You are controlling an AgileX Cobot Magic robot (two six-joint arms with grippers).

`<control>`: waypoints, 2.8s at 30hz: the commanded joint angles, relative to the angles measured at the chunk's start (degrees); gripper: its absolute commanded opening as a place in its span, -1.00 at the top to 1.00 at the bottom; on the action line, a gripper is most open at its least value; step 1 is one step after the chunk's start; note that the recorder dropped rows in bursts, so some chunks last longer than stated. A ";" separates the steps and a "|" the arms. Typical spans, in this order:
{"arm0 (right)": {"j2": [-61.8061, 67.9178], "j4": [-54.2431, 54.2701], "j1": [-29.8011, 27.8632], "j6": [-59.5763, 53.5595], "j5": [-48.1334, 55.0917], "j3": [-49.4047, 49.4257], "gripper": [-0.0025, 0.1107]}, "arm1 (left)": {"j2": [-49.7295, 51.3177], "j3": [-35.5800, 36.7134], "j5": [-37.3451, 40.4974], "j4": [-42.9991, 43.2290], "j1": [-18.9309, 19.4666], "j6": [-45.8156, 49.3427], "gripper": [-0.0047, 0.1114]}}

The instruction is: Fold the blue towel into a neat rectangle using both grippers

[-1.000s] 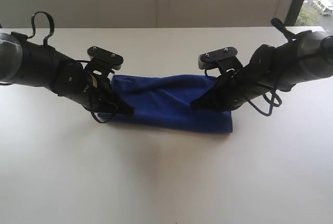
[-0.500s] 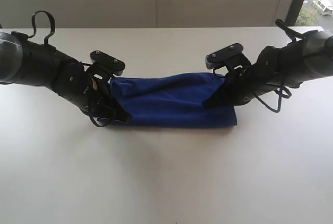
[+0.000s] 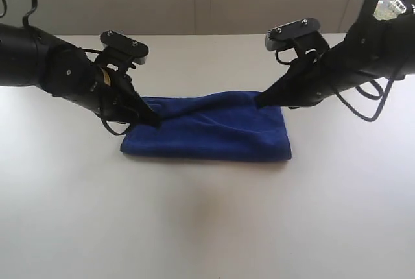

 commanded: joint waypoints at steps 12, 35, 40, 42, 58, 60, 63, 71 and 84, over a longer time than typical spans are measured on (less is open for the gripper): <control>7.47 -2.89 2.97 7.62 13.72 0.12 0.96 | 7.82 0.26 0.84 -3.65 -2.49 0.10 0.92; 4.19 -10.00 2.97 12.29 11.98 0.12 0.96 | 2.23 -0.06 -8.90 0.80 -2.69 8.66 0.79; 4.19 -10.00 2.97 12.29 12.16 0.12 0.96 | 5.73 -0.06 -13.56 1.81 -2.69 14.04 0.17; 4.19 -10.00 2.97 12.29 12.16 0.12 0.96 | 6.75 -0.06 -14.62 1.81 -2.69 14.04 0.14; 4.19 -10.00 2.97 12.29 12.79 0.12 0.96 | 9.72 -0.09 -19.10 1.81 0.92 11.25 0.92; 4.19 -10.00 2.97 12.29 12.66 0.12 0.96 | 9.36 -1.19 -19.09 1.81 0.99 9.92 0.92; 4.19 -10.11 2.97 12.29 12.65 0.12 0.96 | 8.80 -3.12 -19.09 1.81 1.30 7.86 0.92; 4.19 -10.11 2.97 12.29 12.53 0.12 0.96 | 9.83 -5.88 -15.50 -0.08 2.71 5.10 0.92; 4.19 -10.11 2.97 12.29 12.53 0.12 0.96 | 10.27 -5.88 -8.56 5.22 1.19 5.23 -0.05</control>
